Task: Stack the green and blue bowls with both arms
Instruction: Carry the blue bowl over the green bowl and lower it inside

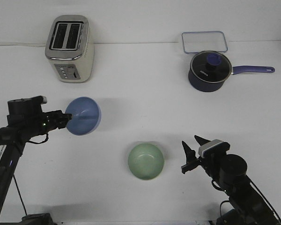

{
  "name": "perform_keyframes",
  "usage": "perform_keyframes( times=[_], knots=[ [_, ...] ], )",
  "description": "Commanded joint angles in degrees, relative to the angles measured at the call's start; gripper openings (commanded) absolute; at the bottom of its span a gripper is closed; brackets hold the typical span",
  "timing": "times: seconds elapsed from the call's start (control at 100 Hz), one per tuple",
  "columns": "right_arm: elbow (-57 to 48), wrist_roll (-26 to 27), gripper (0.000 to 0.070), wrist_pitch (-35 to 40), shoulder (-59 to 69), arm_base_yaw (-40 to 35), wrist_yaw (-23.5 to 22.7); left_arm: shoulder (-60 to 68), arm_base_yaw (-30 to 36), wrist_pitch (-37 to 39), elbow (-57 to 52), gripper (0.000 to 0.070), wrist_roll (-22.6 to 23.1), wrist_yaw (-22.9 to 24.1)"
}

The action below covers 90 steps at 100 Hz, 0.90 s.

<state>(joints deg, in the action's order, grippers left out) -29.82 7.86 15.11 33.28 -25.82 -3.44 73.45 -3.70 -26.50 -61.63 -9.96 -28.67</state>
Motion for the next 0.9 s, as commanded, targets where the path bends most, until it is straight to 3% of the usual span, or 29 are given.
perform_keyframes(
  times=[0.0,0.32,0.51,0.89],
  knots=[
    [-0.5,-0.4,0.0347,-0.5,0.2,-0.3,-0.2,-1.2,2.3,-1.0,-0.9,0.0013,0.4,-0.6],
    [-0.5,-0.4,0.0347,-0.5,0.2,-0.3,-0.2,-2.8,23.1,-1.6,-0.9,0.0014,-1.1,1.0],
    [-0.5,-0.4,0.0347,-0.5,0.2,-0.3,-0.2,0.9,34.6,-0.2,-0.9,0.0013,0.0,8.0],
    [-0.5,-0.4,0.0347,-0.5,0.2,-0.3,-0.2,8.5,44.2,5.8,-0.9,0.0013,-0.2,10.4]
  ],
)
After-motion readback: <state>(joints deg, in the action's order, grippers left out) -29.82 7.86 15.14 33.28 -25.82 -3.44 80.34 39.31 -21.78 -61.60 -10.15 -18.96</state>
